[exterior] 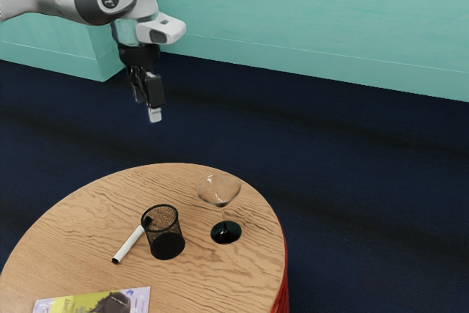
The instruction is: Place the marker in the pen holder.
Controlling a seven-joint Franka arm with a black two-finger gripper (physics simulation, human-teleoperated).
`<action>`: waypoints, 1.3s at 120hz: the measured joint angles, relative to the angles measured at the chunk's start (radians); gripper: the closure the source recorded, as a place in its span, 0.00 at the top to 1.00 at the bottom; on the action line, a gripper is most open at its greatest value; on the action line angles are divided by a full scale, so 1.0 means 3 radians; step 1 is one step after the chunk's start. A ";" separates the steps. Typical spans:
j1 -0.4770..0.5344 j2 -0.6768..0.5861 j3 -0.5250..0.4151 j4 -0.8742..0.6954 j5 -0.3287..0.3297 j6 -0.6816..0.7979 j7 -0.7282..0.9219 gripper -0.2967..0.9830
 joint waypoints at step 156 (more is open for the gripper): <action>0.0426 -0.0587 0.0039 -0.3209 0.0156 0.2568 -0.1280 0.50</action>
